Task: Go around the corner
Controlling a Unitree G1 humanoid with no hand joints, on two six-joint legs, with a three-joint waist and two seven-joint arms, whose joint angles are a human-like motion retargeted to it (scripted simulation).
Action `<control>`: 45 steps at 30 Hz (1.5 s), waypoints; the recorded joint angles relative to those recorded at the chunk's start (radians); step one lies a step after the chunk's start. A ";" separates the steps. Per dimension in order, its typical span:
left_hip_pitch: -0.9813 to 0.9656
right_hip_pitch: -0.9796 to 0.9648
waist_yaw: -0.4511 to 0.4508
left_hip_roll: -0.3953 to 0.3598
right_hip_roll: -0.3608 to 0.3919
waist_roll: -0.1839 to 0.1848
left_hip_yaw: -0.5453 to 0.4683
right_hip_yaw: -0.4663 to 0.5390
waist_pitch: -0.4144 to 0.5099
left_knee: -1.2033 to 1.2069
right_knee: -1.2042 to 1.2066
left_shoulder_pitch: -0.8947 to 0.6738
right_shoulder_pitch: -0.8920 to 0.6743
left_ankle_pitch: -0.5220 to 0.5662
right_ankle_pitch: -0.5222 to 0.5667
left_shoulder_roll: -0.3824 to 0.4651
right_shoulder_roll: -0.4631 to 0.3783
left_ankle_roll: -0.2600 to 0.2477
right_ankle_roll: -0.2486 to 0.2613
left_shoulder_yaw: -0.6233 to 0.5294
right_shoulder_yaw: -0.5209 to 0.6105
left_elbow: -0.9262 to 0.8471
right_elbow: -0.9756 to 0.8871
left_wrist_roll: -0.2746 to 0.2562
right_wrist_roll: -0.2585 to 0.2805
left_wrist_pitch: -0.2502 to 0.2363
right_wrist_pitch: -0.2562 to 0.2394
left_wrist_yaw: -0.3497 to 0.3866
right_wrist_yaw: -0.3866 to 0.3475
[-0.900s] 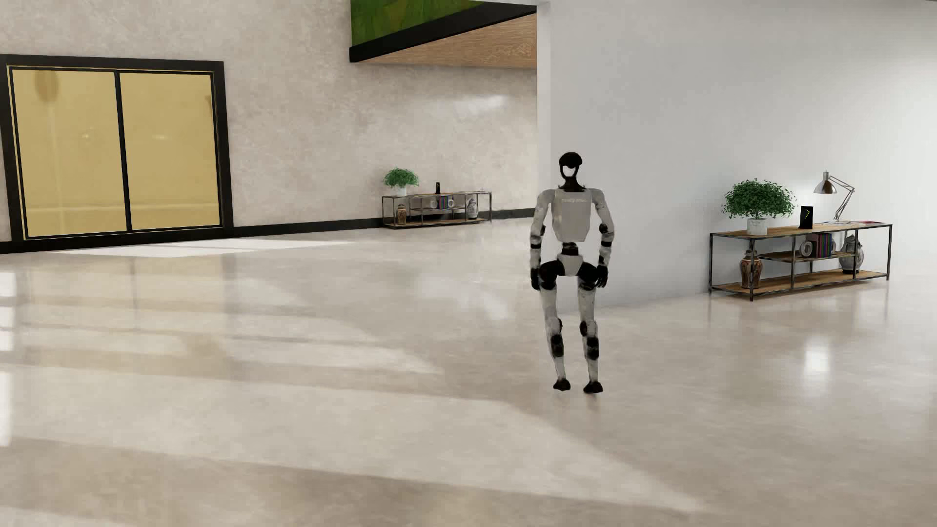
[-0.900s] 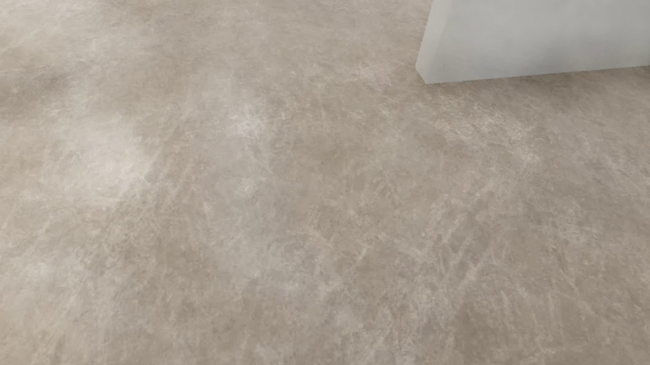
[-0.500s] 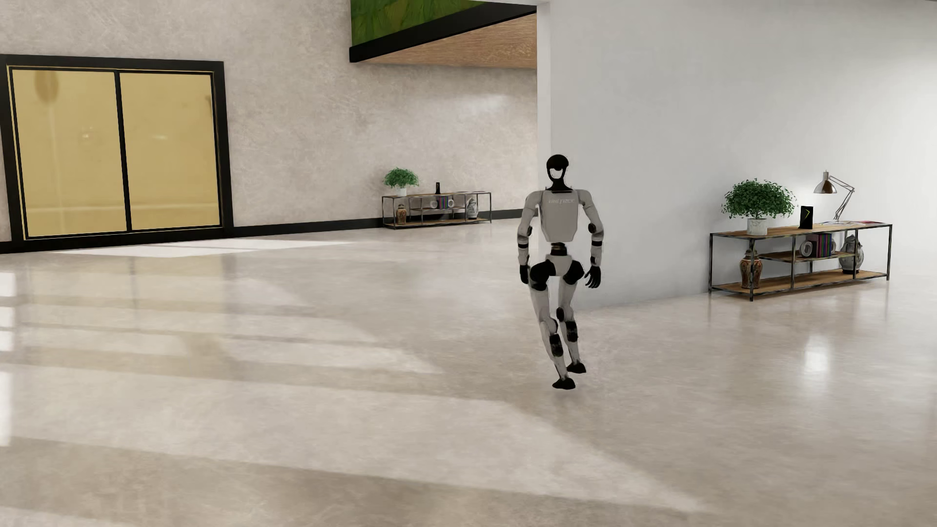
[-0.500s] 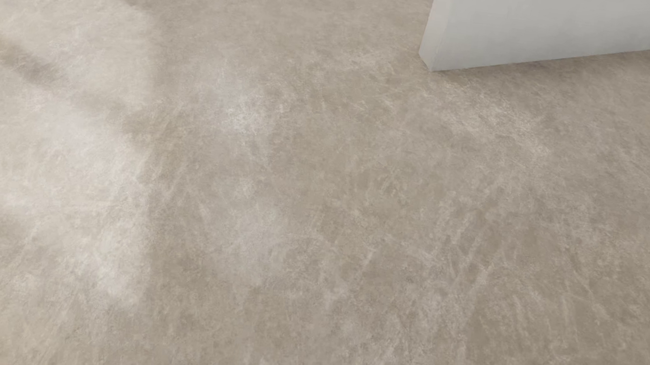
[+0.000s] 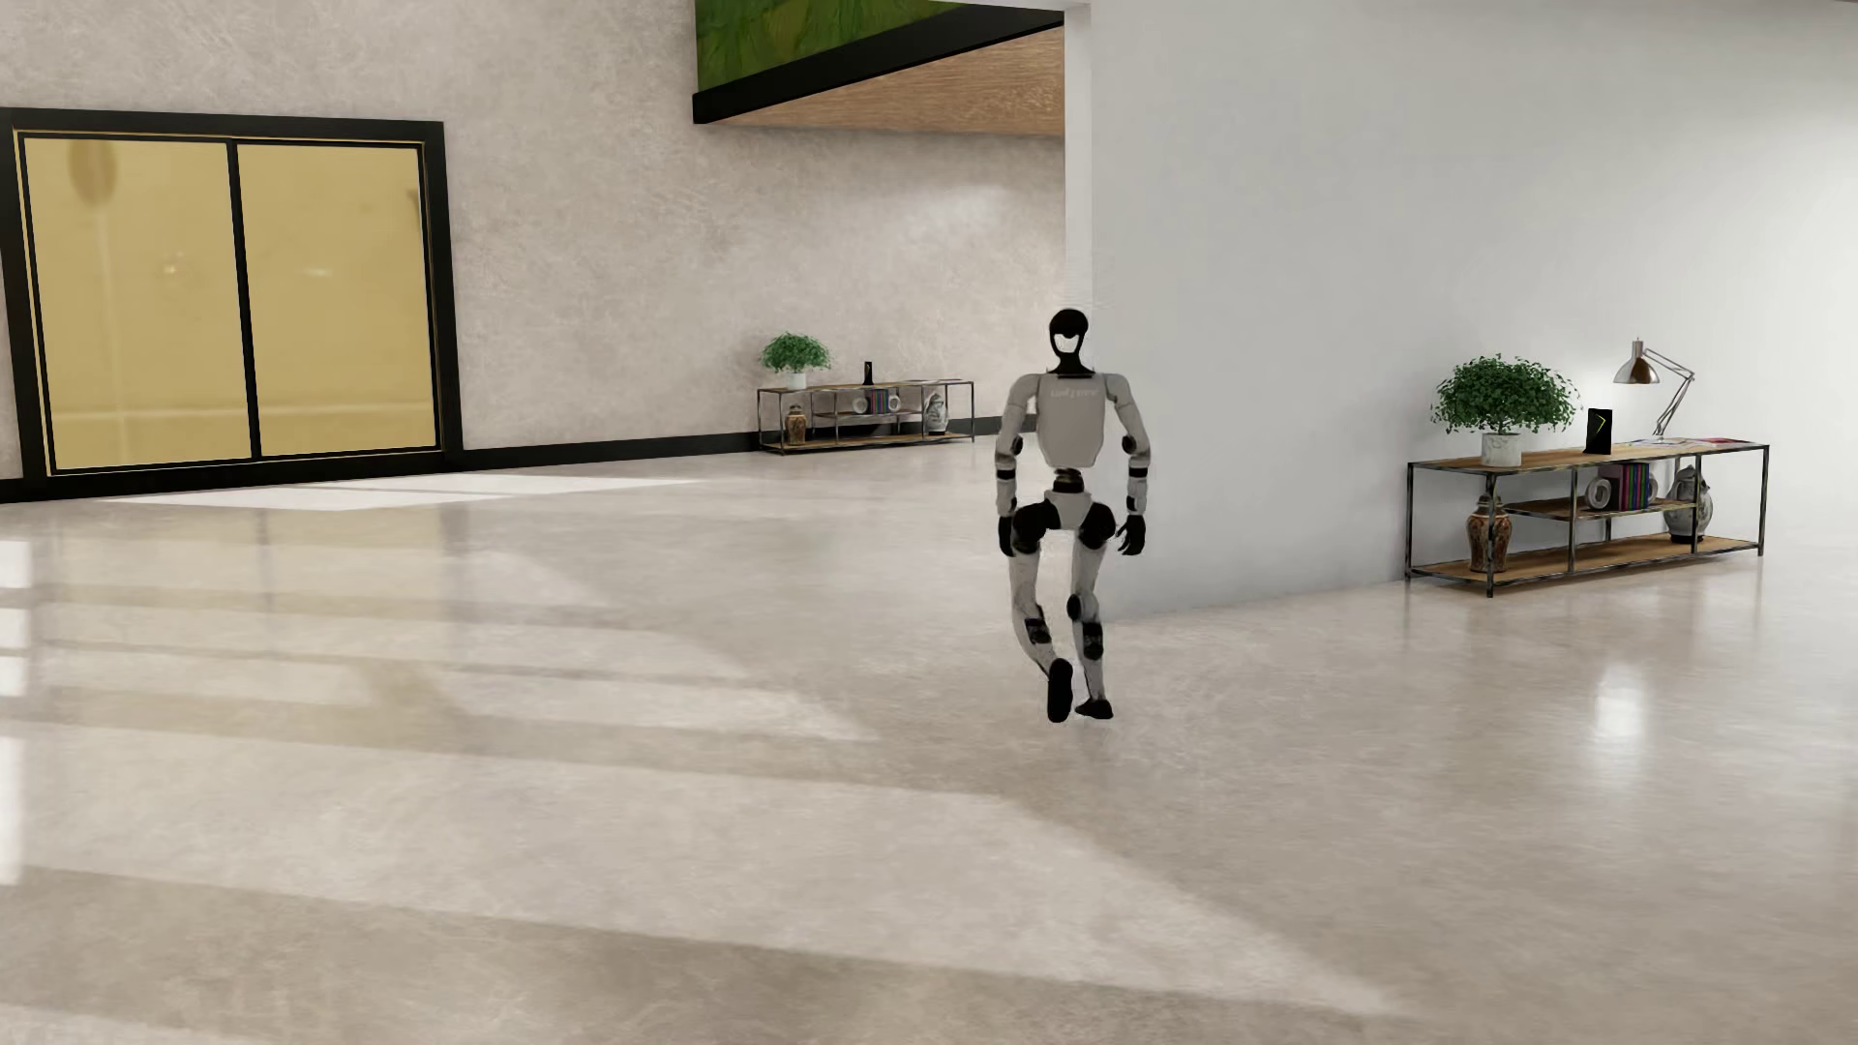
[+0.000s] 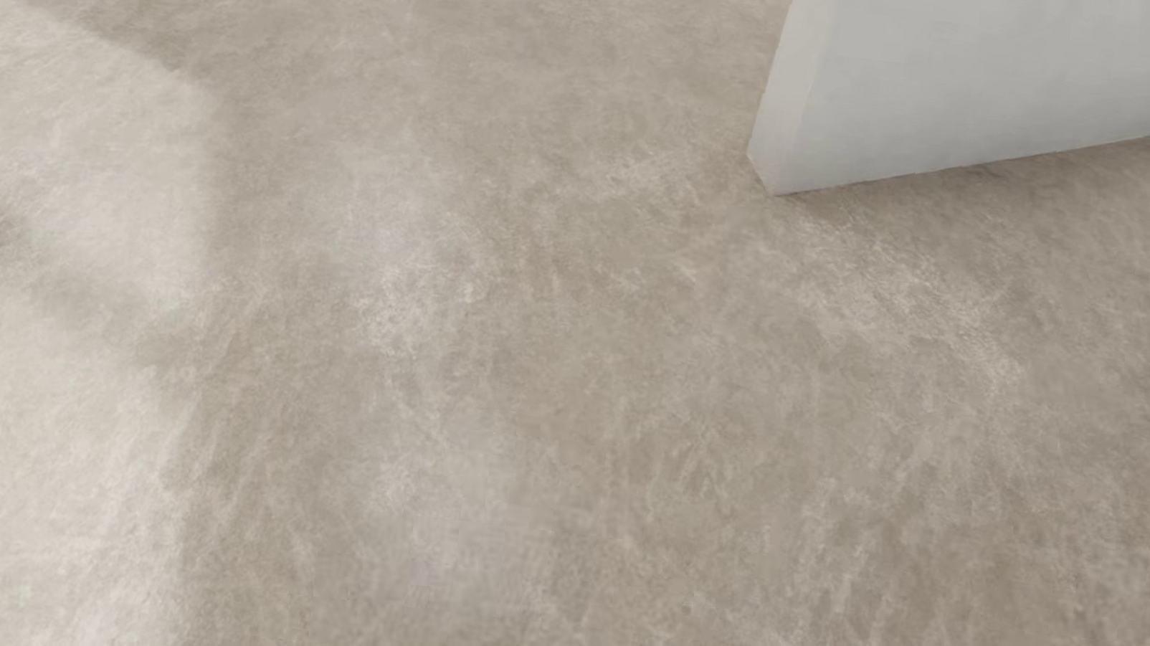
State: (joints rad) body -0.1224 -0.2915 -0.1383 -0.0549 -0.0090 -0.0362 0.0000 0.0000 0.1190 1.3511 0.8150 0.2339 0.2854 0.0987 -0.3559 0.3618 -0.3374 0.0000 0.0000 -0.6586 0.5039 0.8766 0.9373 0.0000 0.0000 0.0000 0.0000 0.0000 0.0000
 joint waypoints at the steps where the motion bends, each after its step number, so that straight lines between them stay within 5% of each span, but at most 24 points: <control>1: -0.105 0.088 0.042 -0.013 0.000 -0.022 0.000 0.000 0.012 -0.041 -0.069 0.007 -0.023 -0.007 0.001 0.007 -0.002 0.000 0.000 -0.021 -0.013 0.005 -0.036 0.000 0.000 0.000 0.000 0.000 0.000; 4: -0.295 0.365 0.202 -0.026 -0.013 -0.054 0.000 0.000 0.017 -0.541 -0.260 0.052 -0.038 0.158 -0.001 0.020 -0.021 0.000 0.000 -0.016 -0.043 0.003 -0.151 0.000 0.000 0.000 0.000 0.000 0.000; 5: -0.341 0.434 0.238 -0.021 -0.020 -0.057 0.000 0.000 0.006 -0.712 -0.298 0.057 -0.052 0.105 -0.025 0.021 -0.033 0.000 0.000 -0.012 -0.052 -0.001 -0.187 0.000 0.000 0.000 0.000 0.000 0.000; 7: -0.403 0.555 0.287 -0.007 -0.033 -0.063 0.000 0.000 -0.004 -0.877 -0.320 0.073 -0.087 -0.266 -0.075 0.028 -0.052 0.000 0.000 -0.014 -0.053 -0.013 -0.223 0.000 0.000 0.000 0.000 0.000 0.000; 8: -0.412 0.565 0.308 0.025 -0.032 -0.068 0.000 0.000 -0.008 -0.837 -0.308 0.069 -0.113 -0.271 -0.072 0.025 -0.050 0.000 0.000 0.004 -0.066 -0.011 -0.226 0.000 0.000 0.000 0.000 0.000 0.000; 10: -0.488 0.606 0.362 0.001 -0.071 -0.081 0.000 0.000 -0.012 -0.754 -0.217 0.076 -0.095 0.101 0.032 0.019 -0.039 0.000 0.000 -0.005 -0.101 0.005 -0.194 0.000 0.000 0.000 0.000 0.000 0.000; 11: -0.490 0.585 0.341 -0.040 -0.113 -0.115 0.000 0.000 -0.024 -0.675 -0.109 0.079 -0.084 0.191 0.187 0.016 -0.018 0.000 0.000 -0.007 -0.107 0.031 -0.156 0.000 0.000 0.000 0.000 0.000 0.000; 13: -0.404 0.416 0.263 -0.122 -0.135 -0.117 0.000 0.000 -0.042 -0.613 0.267 0.056 -0.048 0.158 0.422 0.008 -0.019 0.000 0.000 -0.035 -0.064 0.057 -0.097 0.000 0.000 0.000 0.000 0.000 0.000; 16: -0.097 0.125 0.122 -0.155 -0.125 -0.083 0.000 0.000 -0.027 -0.731 0.543 0.006 0.001 -0.063 0.113 0.002 -0.015 0.000 0.000 0.035 -0.047 0.049 -0.076 0.000 0.000 0.000 0.000 0.000 0.000; 19: 0.207 -0.064 -0.052 -0.099 -0.111 -0.020 0.000 0.000 -0.015 -0.885 0.212 -0.035 0.042 -0.294 0.094 0.048 -0.030 0.000 0.000 0.047 -0.061 -0.106 -0.063 0.000 0.000 0.000 0.000 0.000 0.000; 22: 0.393 -0.176 -0.123 -0.072 -0.142 -0.020 0.000 0.000 -0.044 -0.940 -0.264 -0.106 0.066 -0.487 0.192 0.080 -0.025 0.000 0.000 0.114 -0.073 -0.197 -0.053 0.000 0.000 0.000 0.000 0.000 0.000; 23: 0.437 -0.197 -0.140 -0.064 -0.165 -0.023 0.000 0.000 -0.058 -0.937 -0.643 -0.130 0.069 -0.498 0.465 0.082 -0.026 0.000 0.000 0.112 -0.066 -0.198 -0.039 0.000 0.000 0.000 0.000 0.000 0.000; 25: 0.525 -0.244 -0.189 0.010 -0.168 -0.010 0.000 0.000 -0.051 -0.884 -0.206 -0.125 0.079 -0.406 0.142 0.070 -0.020 0.000 0.000 0.177 -0.063 -0.217 -0.011 0.000 0.000 0.000 0.000 0.000 0.000; 27: 0.490 -0.278 -0.186 0.078 -0.108 0.031 0.000 0.000 -0.084 -0.660 0.013 -0.078 0.088 -0.070 0.217 0.021 -0.012 0.000 0.000 0.177 -0.045 -0.132 0.065 0.000 0.000 0.000 0.000 0.000 0.000; 29: 0.296 -0.155 -0.148 0.103 0.002 0.048 0.000 0.000 -0.053 -0.194 0.061 -0.034 0.077 0.151 0.112 0.009 -0.001 0.000 0.000 0.173 -0.082 -0.066 0.059 0.000 0.000 0.000 0.000 0.000 0.000; 32: -0.019 0.146 0.026 0.007 0.030 -0.007 0.000 0.000 -0.026 0.022 -0.097 0.007 0.052 -0.017 0.074 -0.003 -0.007 0.000 0.000 0.093 -0.079 -0.038 -0.046 0.000 0.000 0.000 0.000 0.000 0.000; 35: -0.219 0.430 0.182 -0.042 -0.007 -0.058 0.000 0.000 -0.018 -0.509 -0.265 0.073 0.027 0.143 0.047 -0.015 -0.022 0.000 0.000 0.062 -0.118 0.035 -0.185 0.000 0.000 0.000 0.000 0.000 0.000; 36: -0.276 0.489 0.208 -0.023 -0.002 -0.051 0.000 0.000 -0.029 -0.697 -0.290 0.088 -0.001 0.090 0.018 -0.015 -0.032 0.000 0.000 0.059 -0.128 0.033 -0.214 0.000 0.000 0.000 0.000 0.000 0.000; 38: -0.352 0.570 0.263 0.021 -0.010 -0.039 0.000 0.000 -0.046 -0.887 -0.286 0.103 -0.052 -0.367 -0.037 -0.012 -0.049 0.000 0.000 0.041 -0.164 0.035 -0.251 0.000 0.000 0.000 0.000 0.000 0.000; 39: -0.376 0.607 0.292 0.041 -0.031 -0.045 0.000 0.000 -0.045 -0.884 -0.266 0.116 -0.068 -0.436 -0.030 -0.004 -0.049 0.000 0.000 0.028 -0.180 0.027 -0.250 0.000 0.000 0.000 0.000 0.000 0.000; 42: -0.452 0.621 0.306 -0.039 -0.142 -0.113 0.000 0.000 -0.066 -0.720 -0.040 0.136 -0.037 0.115 0.321 -0.002 -0.023 0.000 0.000 0.018 -0.225 0.053 -0.188 0.000 0.000 0.000 0.000 0.000 0.000; 43: -0.426 0.547 0.278 -0.072 -0.155 -0.136 0.000 0.000 -0.068 -0.643 0.149 0.126 -0.028 0.147 0.465 0.004 -0.022 0.000 0.000 0.036 -0.166 0.089 -0.116 0.000 0.000 0.000 0.000 0.000 0.000; 44: -0.392 0.405 0.248 -0.127 -0.171 -0.156 0.000 0.000 -0.074 -0.620 0.376 0.105 0.001 0.119 0.471 0.010 -0.023 0.000 0.000 0.056 -0.162 0.088 -0.115 0.000 0.000 0.000 0.000 0.000 0.000; 45: -0.290 0.307 0.202 -0.154 -0.169 -0.167 0.000 0.000 -0.048 -0.640 0.539 0.082 0.013 0.070 0.325 0.001 -0.025 0.000 0.000 0.112 -0.127 0.104 -0.104 0.000 0.000 0.000 0.000 0.000 0.000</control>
State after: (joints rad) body -0.4120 0.0152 0.0634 -0.2092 -0.1778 -0.2030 0.0000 0.0000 0.0710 0.7112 1.3544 0.3159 0.2985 0.1691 -0.0307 0.3633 -0.3620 0.0000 0.0000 -0.5461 0.3764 0.9803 0.8332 0.0000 0.0000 0.0000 0.0000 0.0000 0.0000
